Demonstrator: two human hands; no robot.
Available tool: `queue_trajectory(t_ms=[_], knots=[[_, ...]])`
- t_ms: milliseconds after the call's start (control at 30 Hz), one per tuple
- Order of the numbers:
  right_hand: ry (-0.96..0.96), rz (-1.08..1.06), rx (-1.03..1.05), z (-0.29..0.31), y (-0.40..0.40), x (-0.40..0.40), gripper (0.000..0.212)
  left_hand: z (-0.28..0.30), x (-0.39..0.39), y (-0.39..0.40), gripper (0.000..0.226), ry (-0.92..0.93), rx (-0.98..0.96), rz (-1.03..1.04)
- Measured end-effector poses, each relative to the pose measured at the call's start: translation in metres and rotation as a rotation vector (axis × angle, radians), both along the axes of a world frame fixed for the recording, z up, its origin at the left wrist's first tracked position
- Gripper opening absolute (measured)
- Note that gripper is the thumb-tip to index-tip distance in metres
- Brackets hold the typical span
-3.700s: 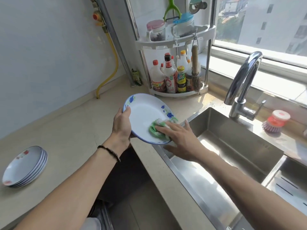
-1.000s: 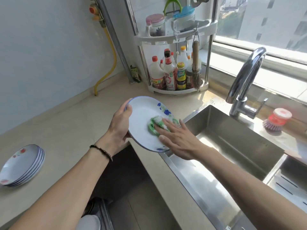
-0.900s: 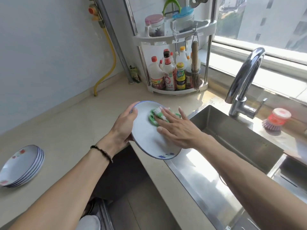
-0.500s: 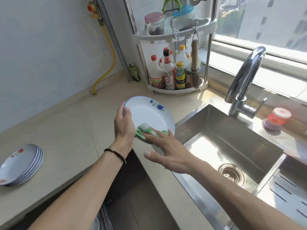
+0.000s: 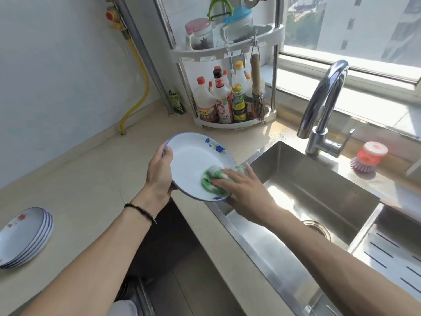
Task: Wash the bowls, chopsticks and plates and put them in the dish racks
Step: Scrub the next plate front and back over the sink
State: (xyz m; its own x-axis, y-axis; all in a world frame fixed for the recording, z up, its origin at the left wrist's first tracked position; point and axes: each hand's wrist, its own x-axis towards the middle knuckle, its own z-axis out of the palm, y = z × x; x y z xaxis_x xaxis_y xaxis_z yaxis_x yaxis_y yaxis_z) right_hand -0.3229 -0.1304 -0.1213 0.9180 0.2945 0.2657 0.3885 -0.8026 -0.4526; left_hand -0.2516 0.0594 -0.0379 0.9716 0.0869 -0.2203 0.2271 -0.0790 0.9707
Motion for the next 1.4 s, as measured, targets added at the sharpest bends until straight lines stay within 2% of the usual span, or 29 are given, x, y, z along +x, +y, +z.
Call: queue_trajectory(t_ms=[100,133,167,200,267,333,367,433,467,533,600,667,733,767,867,933,1033,1133,1233,1333,1400], knots=[[-0.264,-0.042,-0.147,-0.005,-0.010,0.008,0.036,0.007,0.000,0.007,0.034,0.183,-0.130,-0.102],[-0.338,-0.028,-0.175,-0.003,-0.009,0.009,0.030,0.007,0.001,0.007,0.037,0.202,-0.104,-0.118],[-0.391,-0.001,-0.190,0.000,-0.008,0.011,0.025,0.006,0.002,0.007,0.044,0.168,0.026,-0.140],[-0.409,0.028,-0.201,0.003,-0.007,0.012,0.021,0.006,0.002,0.008,0.054,0.079,0.274,-0.169],[-0.420,0.079,-0.246,0.004,-0.008,0.015,0.018,0.004,-0.006,0.010,0.075,-0.243,0.786,-0.297],[-0.428,0.104,-0.266,0.004,-0.012,0.017,0.018,0.001,-0.017,0.009,0.083,-0.559,1.069,-0.616],[-0.424,0.107,-0.246,0.006,-0.014,0.017,0.018,-0.008,-0.019,0.011,0.078,-0.705,1.203,-0.744],[-0.420,0.112,-0.170,0.010,-0.015,0.013,0.017,-0.028,-0.023,0.014,0.048,-0.950,1.360,-0.827],[-0.412,0.117,-0.138,0.012,-0.015,0.011,0.018,-0.032,-0.024,0.013,0.038,-1.009,1.364,-0.819],[-0.361,0.109,-0.075,0.016,-0.014,0.007,0.024,-0.033,-0.023,0.010,0.034,-1.056,1.306,-0.792],[-0.243,0.019,0.068,0.021,-0.020,0.005,0.040,-0.028,-0.021,0.009,0.029,-1.024,1.247,-0.746],[-0.095,-0.136,0.268,0.022,-0.030,0.009,0.048,-0.021,-0.021,0.007,0.025,-0.790,1.144,-0.685],[-0.037,-0.305,0.475,0.021,-0.031,0.010,0.042,-0.014,-0.024,0.003,0.031,-0.460,0.950,-0.617],[-0.010,-0.336,0.572,0.022,-0.024,0.009,0.039,-0.013,-0.026,-0.001,0.035,-0.357,0.848,-0.582],[0.166,-0.138,0.749,0.029,0.009,-0.003,0.047,-0.012,-0.031,-0.012,0.032,-0.254,0.609,-0.533],[0.210,-0.067,0.787,0.032,0.015,-0.006,0.054,-0.013,-0.033,-0.014,0.029,-0.226,0.528,-0.490],[0.195,-0.146,0.810,0.036,0.007,0.007,0.050,-0.006,-0.033,-0.013,0.029,-0.242,0.525,-0.496],[0.119,-0.171,0.707,0.036,0.031,0.004,0.059,0.002,-0.035,-0.020,0.025,-0.234,0.472,-0.471],[0.052,-0.064,0.562,0.035,0.048,-0.004,0.072,0.008,-0.034,-0.019,0.018,-0.254,0.453,-0.473],[0.158,-0.192,0.731,0.034,0.028,0.012,0.083,0.010,-0.035,-0.017,0.029,-0.263,0.487,-0.478],[0.182,-0.251,0.775,0.037,0.030,0.014,0.081,0.012,-0.036,-0.018,0.032,-0.256,0.481,-0.476]])
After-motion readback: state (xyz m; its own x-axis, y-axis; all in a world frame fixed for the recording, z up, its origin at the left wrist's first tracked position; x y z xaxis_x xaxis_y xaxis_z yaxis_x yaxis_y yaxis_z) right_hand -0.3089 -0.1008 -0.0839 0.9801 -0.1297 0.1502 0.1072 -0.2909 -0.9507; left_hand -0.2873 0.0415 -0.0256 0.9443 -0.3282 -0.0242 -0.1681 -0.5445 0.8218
